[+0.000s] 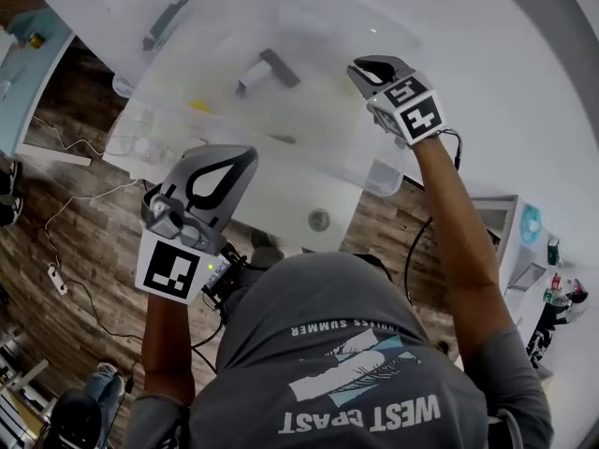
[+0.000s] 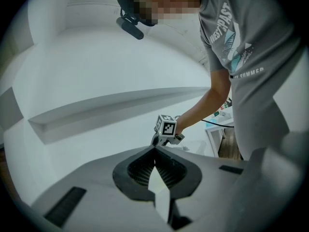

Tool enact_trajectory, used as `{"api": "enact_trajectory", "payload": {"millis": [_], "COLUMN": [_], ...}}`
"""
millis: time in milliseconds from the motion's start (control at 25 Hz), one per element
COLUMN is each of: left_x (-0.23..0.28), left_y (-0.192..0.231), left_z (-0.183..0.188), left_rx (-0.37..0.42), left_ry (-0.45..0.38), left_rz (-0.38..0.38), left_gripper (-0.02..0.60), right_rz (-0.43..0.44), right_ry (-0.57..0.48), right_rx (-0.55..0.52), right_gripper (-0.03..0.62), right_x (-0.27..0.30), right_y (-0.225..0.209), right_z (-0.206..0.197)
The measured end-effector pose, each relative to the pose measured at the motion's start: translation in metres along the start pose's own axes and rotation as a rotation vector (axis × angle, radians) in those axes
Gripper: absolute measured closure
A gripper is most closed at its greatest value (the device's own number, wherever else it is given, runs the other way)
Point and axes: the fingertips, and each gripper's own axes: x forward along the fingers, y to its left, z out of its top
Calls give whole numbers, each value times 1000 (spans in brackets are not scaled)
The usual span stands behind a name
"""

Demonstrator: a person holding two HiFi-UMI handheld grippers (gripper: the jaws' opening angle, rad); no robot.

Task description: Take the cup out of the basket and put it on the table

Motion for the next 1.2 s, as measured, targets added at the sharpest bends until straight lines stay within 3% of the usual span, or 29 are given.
{"api": "enact_trajectory", "payload": {"millis": [200,640,840,960,1200], "left_x": [-1,2,1,1,2], "left_y": [-1,2,5,3,0], "left_z": [-13,-38,-46,-49,-50], "left_rx": [-43,-120,-149,-157,-158], "left_ry": [31,115,144,156,157], "left_rz": [38,106,141,152,146], "left_gripper": [572,572,572,572,572], "right_rz": [46,138,175,190,212], "right_ry": [186,578,667,702,629], "right_rx": [59,107,94,57,35], "right_gripper": [517,471,471,548,569], "right_x": [63,153,171,175,170], "right_y": [-27,-44,-42,-38,-28], "right_z": [-46,-161,-187,-196,-180]}}
